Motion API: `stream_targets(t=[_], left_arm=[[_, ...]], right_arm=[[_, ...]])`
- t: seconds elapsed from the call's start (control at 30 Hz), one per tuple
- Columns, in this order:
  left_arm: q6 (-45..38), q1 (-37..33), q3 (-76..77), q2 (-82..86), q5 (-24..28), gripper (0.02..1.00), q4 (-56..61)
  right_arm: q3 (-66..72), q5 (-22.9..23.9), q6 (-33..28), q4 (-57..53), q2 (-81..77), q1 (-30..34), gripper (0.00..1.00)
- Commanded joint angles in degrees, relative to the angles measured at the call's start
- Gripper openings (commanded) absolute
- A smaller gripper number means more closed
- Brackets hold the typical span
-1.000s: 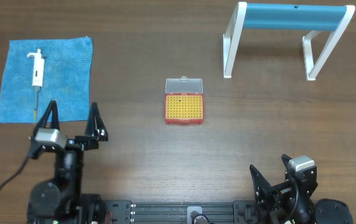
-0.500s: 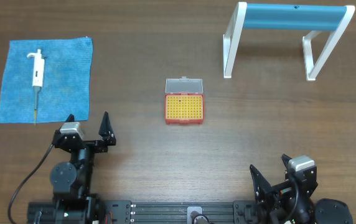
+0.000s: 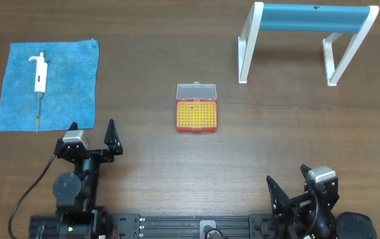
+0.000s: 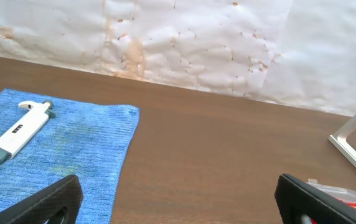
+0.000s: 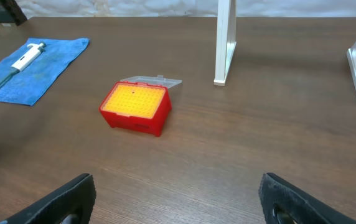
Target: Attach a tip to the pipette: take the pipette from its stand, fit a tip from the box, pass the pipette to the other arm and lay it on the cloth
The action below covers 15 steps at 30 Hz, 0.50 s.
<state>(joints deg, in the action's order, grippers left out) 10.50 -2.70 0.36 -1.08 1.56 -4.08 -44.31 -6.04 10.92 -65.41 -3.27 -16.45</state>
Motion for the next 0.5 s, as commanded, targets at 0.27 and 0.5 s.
stream_targets(t=[0.27, 0.5], left_arm=[[-0.5, -0.2, -0.04, 0.79, 0.24, 0.998, -0.48], [-0.5, -0.2, -0.04, 0.79, 0.24, 0.996, -0.48]], right_arm=[[-0.04, 0.9, 0.63, 0.24, -0.22, 0.15, 0.869], [5.68, 2.56, -6.64, 17.29, -0.22, 13.33, 0.86]])
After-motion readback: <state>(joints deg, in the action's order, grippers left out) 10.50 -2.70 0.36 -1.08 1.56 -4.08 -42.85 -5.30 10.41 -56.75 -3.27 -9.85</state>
